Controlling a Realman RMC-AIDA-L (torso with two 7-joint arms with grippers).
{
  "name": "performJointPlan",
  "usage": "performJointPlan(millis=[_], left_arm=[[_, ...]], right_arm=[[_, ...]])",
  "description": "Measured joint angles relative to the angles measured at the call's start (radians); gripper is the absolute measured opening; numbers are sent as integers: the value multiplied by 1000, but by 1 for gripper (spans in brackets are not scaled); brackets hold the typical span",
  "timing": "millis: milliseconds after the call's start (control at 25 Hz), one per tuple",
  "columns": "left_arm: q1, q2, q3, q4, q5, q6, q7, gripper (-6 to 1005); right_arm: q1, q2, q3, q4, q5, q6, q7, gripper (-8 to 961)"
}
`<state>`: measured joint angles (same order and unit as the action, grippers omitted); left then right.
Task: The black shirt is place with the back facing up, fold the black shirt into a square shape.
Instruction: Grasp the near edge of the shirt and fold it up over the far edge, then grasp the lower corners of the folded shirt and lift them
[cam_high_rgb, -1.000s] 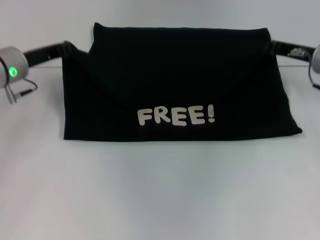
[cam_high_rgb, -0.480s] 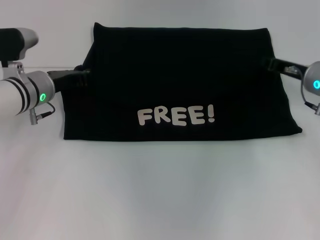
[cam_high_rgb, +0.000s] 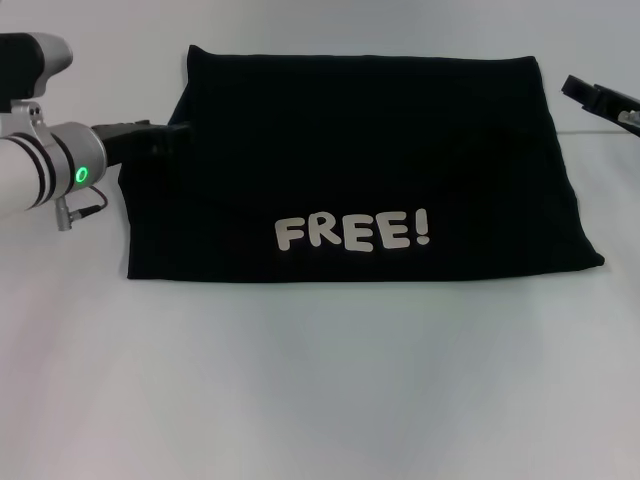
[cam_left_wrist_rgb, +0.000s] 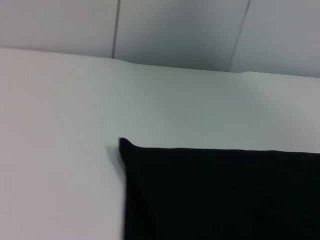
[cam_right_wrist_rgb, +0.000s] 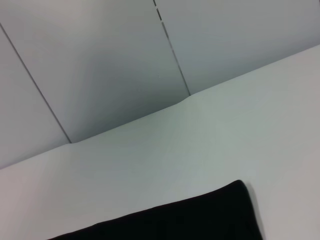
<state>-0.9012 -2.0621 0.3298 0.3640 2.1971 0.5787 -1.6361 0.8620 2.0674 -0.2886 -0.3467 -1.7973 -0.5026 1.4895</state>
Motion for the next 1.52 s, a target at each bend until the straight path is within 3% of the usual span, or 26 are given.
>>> performJointPlan(millis=[40,280,600,800,1160,1520], left_arm=[[6,-2,28,18,5,26,-44,654],[68,-13,182,172,8,252,-277,668],[165,-5,198,299,0,486,-403,681],[237,-8,172,338,3,487,-432,674],[309,-15,157,380,67,507,-421,673],[313,-29,168,345,132,431,-407,671]], right_arm=[[-1,-2,-2,0,0,0,0,607],[-17,-11,-9,0,0,-42,7,686],[-64,-28,-9,2,1,-185,15,682],[-98,-41,-18,2,-7,-306,25,680],[-187,-95,-156,-27,-9,-587,161,677],[-250,-99,-174,-69,-9,-679,189,676]])
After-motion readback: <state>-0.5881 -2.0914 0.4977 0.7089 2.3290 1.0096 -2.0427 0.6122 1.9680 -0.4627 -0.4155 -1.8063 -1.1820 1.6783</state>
